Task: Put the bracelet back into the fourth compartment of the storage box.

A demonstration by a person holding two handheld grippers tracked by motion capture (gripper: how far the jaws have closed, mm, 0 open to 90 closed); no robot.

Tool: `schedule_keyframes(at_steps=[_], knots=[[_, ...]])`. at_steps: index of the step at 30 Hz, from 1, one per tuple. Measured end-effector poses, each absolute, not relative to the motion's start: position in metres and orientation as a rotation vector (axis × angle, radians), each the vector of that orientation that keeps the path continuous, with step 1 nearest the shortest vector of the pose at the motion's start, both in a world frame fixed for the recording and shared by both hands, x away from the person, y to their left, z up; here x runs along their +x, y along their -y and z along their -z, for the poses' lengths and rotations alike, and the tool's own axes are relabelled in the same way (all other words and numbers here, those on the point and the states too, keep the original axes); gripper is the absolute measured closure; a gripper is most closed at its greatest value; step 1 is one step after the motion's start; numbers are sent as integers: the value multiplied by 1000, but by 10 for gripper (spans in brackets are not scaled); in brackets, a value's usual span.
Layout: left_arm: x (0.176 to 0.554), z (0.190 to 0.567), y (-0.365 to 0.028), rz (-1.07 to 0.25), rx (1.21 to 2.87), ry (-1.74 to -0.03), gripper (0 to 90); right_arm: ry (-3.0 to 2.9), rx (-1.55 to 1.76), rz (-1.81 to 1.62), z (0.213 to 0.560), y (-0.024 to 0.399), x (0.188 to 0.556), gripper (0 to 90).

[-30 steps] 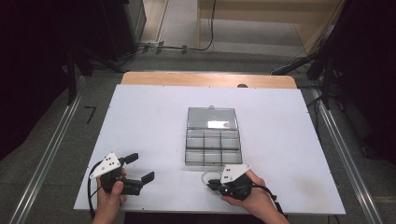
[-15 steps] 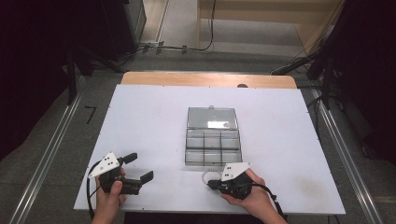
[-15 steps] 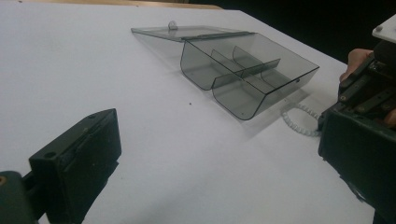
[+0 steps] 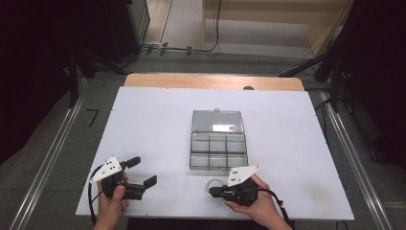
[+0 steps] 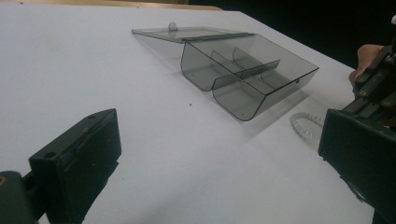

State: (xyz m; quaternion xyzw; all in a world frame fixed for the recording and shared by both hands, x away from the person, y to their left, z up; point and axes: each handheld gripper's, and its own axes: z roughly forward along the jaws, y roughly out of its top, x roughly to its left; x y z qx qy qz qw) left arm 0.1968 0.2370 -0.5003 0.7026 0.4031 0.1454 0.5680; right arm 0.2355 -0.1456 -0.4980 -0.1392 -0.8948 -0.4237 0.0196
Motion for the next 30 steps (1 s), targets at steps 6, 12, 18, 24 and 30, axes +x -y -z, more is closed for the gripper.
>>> schedule_keyframes(at_steps=[6,12,18,24,30], knots=[[197,500,-237,-341,1649,-948,0,2721,-455,1363,490,150,238,855],[197,500,-236,-344,1649,-945,0,2688,-472,1404,484,153,239,856],[196,500,-237,-343,1642,-950,0,2685,-476,1416,480,153,240,856],[196,499,-238,-342,1635,-947,0,2674,-484,1440,474,154,241,856],[196,498,-239,-344,1632,-946,0,2657,-487,1462,469,154,242,856]])
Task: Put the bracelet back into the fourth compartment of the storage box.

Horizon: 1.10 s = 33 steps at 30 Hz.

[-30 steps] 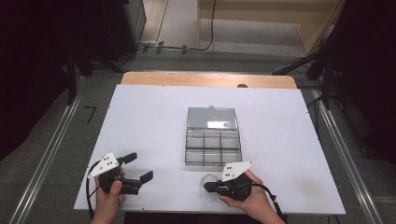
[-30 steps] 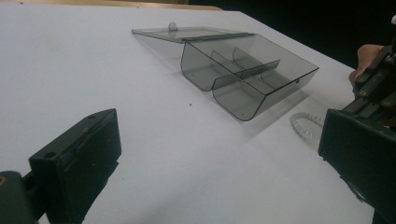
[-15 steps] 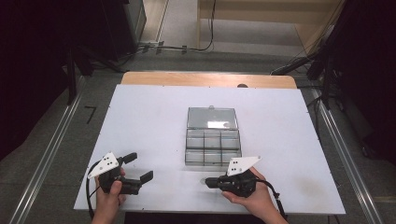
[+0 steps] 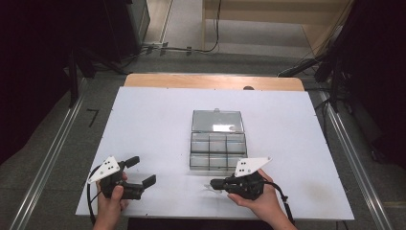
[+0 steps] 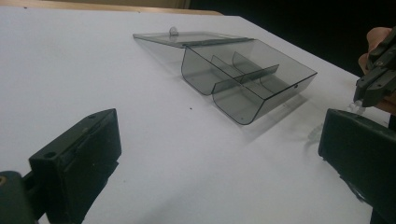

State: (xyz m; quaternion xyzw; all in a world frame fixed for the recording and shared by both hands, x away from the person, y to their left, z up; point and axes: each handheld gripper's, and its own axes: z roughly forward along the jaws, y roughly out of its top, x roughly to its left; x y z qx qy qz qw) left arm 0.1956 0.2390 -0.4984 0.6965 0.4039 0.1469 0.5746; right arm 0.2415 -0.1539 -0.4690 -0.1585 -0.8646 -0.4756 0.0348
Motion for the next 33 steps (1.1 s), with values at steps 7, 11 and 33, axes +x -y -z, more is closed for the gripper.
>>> schedule_keyframes(at_steps=[7,11,33], knots=[[195,498,-239,-344,1630,-943,0,2654,-490,1481,464,153,243,856],[195,498,-239,-345,1629,-944,0,2654,-490,1493,461,152,244,856],[195,498,-238,-344,1629,-935,0,2685,-480,1539,435,148,255,856]])
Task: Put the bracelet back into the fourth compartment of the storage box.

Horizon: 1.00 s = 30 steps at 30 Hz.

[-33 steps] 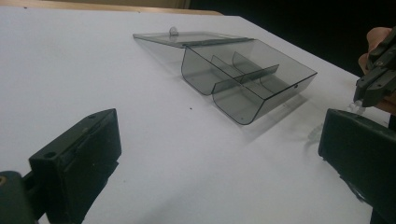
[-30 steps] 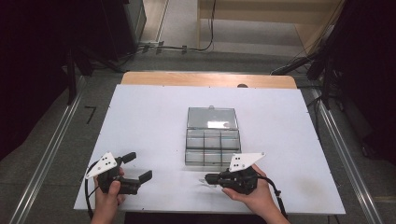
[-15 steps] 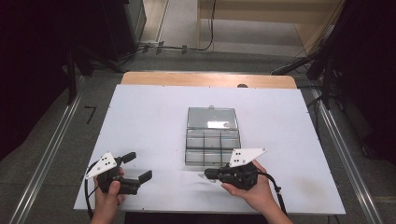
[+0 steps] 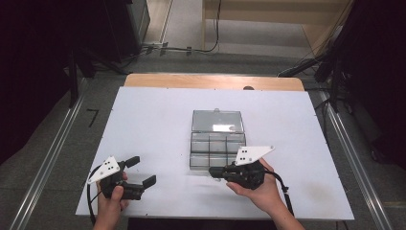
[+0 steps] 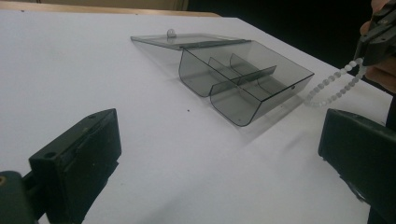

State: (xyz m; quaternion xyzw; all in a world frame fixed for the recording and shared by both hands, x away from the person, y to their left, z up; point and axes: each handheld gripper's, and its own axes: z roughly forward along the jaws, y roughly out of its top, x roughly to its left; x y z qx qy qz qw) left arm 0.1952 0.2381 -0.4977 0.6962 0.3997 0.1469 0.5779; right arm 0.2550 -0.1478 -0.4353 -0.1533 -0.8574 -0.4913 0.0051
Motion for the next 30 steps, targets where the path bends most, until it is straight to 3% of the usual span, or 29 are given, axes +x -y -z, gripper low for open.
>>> schedule_keyframes(at_steps=[30], knots=[[195,498,-239,-342,1627,-937,0,2726,-469,1559,412,137,275,855]])
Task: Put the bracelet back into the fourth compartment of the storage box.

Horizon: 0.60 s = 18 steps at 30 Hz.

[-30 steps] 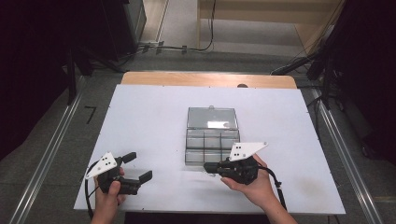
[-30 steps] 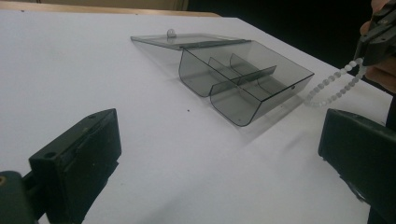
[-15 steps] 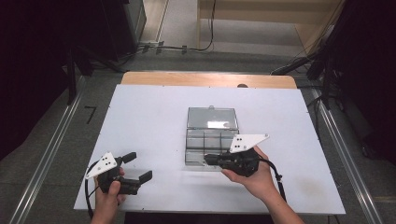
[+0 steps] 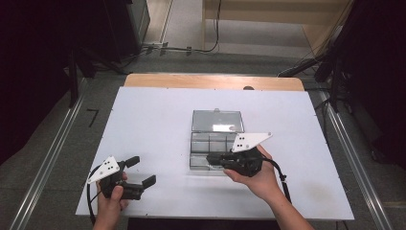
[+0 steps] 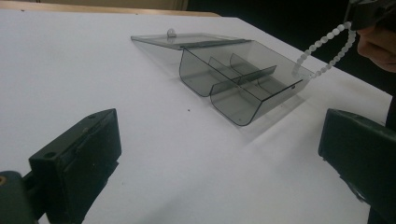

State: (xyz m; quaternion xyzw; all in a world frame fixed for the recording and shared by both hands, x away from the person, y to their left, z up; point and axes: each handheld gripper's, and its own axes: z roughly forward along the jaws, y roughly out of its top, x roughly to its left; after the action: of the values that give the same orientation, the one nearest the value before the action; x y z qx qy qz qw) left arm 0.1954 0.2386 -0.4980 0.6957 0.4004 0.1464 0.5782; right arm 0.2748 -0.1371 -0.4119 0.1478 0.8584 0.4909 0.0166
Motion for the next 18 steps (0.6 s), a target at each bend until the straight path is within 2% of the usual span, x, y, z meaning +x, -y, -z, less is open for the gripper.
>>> schedule_keyframes(at_steps=[18], knots=[[196,498,-239,-346,1634,-936,0,-2663,449,-1531,406,125,287,856]])
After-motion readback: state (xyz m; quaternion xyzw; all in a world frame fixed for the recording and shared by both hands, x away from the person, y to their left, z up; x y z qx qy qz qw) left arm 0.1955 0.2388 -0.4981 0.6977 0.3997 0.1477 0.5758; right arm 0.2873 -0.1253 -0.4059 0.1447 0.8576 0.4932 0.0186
